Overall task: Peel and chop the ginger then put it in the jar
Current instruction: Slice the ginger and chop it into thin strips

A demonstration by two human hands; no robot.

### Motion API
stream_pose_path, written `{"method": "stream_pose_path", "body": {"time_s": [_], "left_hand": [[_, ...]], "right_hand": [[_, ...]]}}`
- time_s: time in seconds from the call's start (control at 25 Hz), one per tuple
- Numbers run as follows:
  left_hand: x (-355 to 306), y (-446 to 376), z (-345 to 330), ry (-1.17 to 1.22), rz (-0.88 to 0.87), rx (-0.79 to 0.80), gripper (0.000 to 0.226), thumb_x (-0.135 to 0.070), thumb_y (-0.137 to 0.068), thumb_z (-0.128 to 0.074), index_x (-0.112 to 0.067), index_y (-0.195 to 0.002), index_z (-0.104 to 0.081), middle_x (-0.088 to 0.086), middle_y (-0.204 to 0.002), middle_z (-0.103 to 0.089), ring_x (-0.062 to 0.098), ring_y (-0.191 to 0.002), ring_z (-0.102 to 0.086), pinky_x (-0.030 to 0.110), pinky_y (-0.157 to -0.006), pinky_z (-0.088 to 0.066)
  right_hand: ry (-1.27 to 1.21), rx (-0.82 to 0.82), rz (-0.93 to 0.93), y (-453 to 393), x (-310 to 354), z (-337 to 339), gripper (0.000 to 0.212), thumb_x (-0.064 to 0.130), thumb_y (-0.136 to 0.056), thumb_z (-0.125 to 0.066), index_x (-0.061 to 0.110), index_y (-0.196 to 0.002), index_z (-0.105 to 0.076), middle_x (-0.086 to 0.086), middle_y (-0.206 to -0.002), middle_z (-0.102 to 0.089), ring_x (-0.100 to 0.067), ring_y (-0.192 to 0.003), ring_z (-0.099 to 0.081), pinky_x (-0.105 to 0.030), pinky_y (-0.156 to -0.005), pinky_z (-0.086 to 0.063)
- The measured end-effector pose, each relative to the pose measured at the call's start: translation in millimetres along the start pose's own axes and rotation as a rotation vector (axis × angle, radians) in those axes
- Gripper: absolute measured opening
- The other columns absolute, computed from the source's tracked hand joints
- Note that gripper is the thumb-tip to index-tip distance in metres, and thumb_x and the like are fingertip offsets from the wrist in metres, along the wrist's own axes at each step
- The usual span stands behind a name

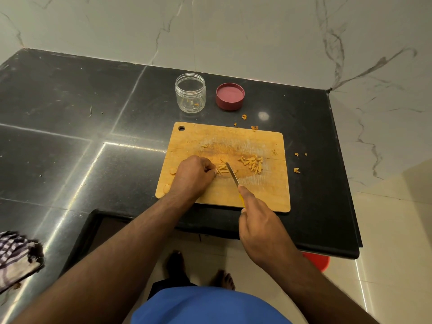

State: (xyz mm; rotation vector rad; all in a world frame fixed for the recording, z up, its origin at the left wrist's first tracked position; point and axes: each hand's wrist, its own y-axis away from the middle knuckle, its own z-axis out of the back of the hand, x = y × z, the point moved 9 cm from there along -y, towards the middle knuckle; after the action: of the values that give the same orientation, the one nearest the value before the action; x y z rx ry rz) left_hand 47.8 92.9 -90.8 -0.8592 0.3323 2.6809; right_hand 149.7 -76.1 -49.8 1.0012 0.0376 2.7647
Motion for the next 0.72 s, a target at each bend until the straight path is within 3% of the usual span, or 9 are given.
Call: {"method": "stream_pose_path", "body": {"time_s": [0.12,0.24,0.36,0.56,0.72], "left_hand": [[0.6,1.5,1.6,0.005,0.016,-0.019,0.02,-0.025,-0.092,-0.067,-0.017,-0.108,-0.076,-0.004,-0.103,-0.073,0.005,-0.083,-0.057,0.018,-0.066,-0.039],[-0.3,0.9,2.9,-0.003,0.014,-0.024,0.017,-0.023,-0.092,-0.067,-0.017,-0.105,-0.076,-0.004,-0.099,-0.072,0.005,-0.079,-0.054,0.013,-0.057,-0.032],[-0.6,0.8,3.4,-0.005,0.01,-0.025,0.016,-0.022,-0.092,-0.066,-0.017,-0.103,-0.077,-0.003,-0.1,-0.073,0.005,-0.079,-0.054,0.012,-0.056,-0.031],[0.2,-0.3,2.0,0.016,0.017,-0.01,0.015,-0.022,-0.092,-0.066,-0.017,-0.101,-0.077,-0.005,-0.104,-0.074,0.006,-0.084,-0.057,0.02,-0.068,-0.039],[1.2,-0.4,1.7,0.017,0.018,-0.011,0.014,-0.024,-0.092,-0.068,-0.019,-0.1,-0.077,-0.005,-0.1,-0.074,0.007,-0.084,-0.059,0.021,-0.07,-0.04]], "right_hand": [[0.055,0.018,0.073,-8.1,9.2,-6.0,0.053,0.013,-0.101,-0.037,0.015,-0.153,-0.028,-0.005,-0.127,-0.054,-0.018,-0.097,-0.055,-0.033,-0.083,-0.05],[0.011,0.078,0.022,-17.1,6.1,-16.4,0.054,0.019,-0.104,-0.036,0.023,-0.156,-0.021,-0.002,-0.132,-0.051,-0.013,-0.104,-0.052,-0.029,-0.088,-0.046],[0.017,0.106,0.022,-23.5,5.5,-22.5,0.054,0.019,-0.103,-0.036,0.022,-0.155,-0.021,-0.004,-0.135,-0.051,-0.017,-0.111,-0.052,-0.035,-0.094,-0.047],[0.04,0.13,0.009,-28.7,2.7,-27.6,0.054,0.02,-0.103,-0.035,0.024,-0.154,-0.022,-0.005,-0.125,-0.055,-0.017,-0.102,-0.053,-0.037,-0.086,-0.049],[0.015,0.121,0.003,-17.2,-0.1,-25.7,0.053,0.021,-0.103,-0.036,0.026,-0.154,-0.022,-0.001,-0.115,-0.056,-0.012,-0.093,-0.053,-0.033,-0.078,-0.048]]}}
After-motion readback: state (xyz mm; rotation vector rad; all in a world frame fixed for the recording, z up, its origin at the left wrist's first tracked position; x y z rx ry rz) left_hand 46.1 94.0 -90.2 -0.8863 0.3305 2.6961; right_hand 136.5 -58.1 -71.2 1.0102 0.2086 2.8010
